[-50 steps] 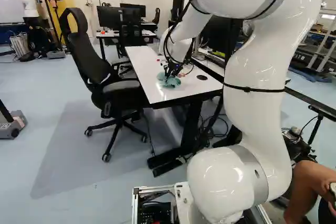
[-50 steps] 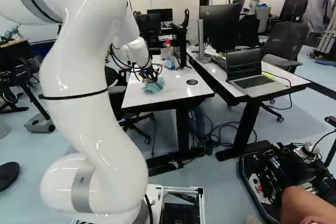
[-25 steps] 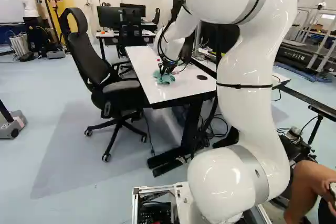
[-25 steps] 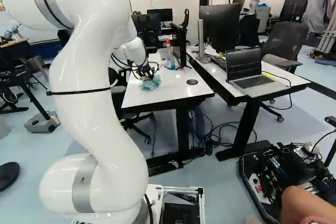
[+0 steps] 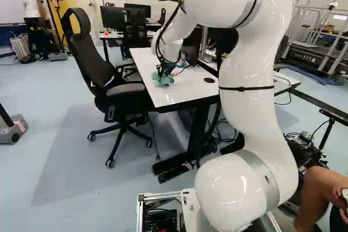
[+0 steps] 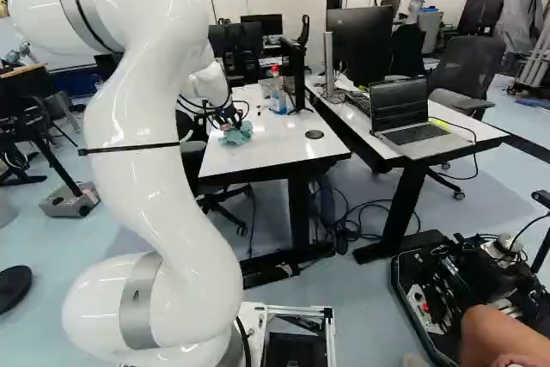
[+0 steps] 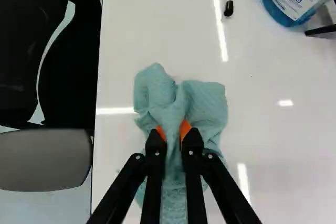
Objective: Clean the table with the green towel
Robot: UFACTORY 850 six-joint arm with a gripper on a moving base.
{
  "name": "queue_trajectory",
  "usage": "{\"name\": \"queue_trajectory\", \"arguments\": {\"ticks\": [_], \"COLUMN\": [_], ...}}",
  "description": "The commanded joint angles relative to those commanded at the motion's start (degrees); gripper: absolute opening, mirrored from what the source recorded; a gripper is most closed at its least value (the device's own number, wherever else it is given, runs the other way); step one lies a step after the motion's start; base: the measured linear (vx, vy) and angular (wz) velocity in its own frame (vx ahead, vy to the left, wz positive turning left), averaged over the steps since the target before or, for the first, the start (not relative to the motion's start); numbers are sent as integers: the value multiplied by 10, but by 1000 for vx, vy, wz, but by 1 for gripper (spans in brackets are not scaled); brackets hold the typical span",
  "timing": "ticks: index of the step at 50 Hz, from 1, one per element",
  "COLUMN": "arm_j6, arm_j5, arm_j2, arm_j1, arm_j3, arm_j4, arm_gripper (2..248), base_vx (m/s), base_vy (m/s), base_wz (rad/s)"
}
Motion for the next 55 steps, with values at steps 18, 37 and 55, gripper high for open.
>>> {"name": "queue_trajectory", "arguments": {"ticks": [18, 37, 55], "arm_j6": [0, 0, 0], "arm_j5": [0, 0, 0], "arm_j2": [18, 55, 97], "arm_j1": [27, 49, 59], "arm_j3": [23, 72, 124], "arm_j4": [0, 0, 0], "arm_gripper": [46, 46, 46], "base_vx": [0, 0, 0], "base_vy": [0, 0, 0], "base_wz": [0, 0, 0]}}
